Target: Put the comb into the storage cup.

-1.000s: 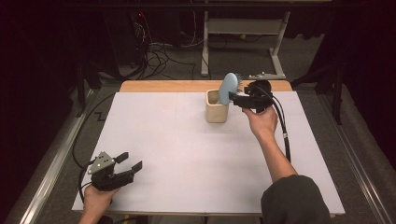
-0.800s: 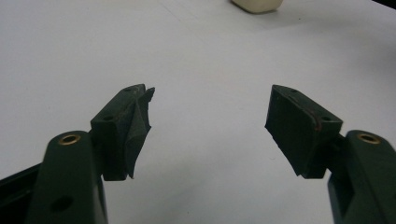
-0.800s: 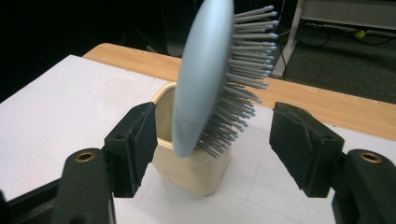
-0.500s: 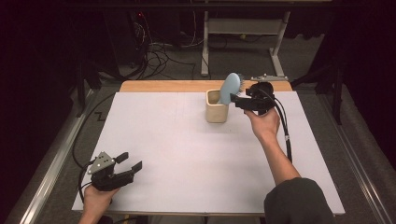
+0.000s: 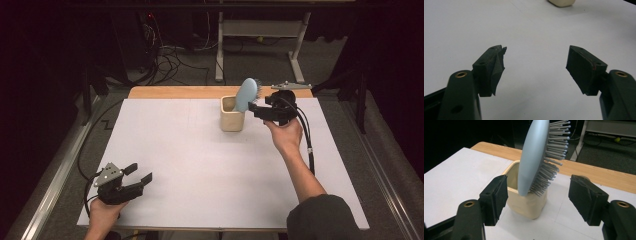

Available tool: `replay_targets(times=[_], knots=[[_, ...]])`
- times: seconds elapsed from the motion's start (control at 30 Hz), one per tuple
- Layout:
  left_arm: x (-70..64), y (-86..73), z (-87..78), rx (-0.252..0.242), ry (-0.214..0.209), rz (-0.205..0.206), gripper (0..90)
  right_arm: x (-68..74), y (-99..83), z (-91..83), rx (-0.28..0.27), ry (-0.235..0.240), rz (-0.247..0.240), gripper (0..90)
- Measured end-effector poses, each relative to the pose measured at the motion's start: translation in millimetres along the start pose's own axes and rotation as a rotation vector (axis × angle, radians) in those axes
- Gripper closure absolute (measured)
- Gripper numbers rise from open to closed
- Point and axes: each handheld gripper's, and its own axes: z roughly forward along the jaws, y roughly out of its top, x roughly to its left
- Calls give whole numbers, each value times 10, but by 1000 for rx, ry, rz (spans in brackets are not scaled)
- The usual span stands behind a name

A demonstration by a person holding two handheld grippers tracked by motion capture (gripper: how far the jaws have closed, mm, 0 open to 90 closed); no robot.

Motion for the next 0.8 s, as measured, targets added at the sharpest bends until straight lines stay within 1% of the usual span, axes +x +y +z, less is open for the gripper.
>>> replay_targets(times=[0.8], knots=[[0, -1, 1, 0, 1, -1, 309, -55, -97, -135, -8, -1, -1, 326]])
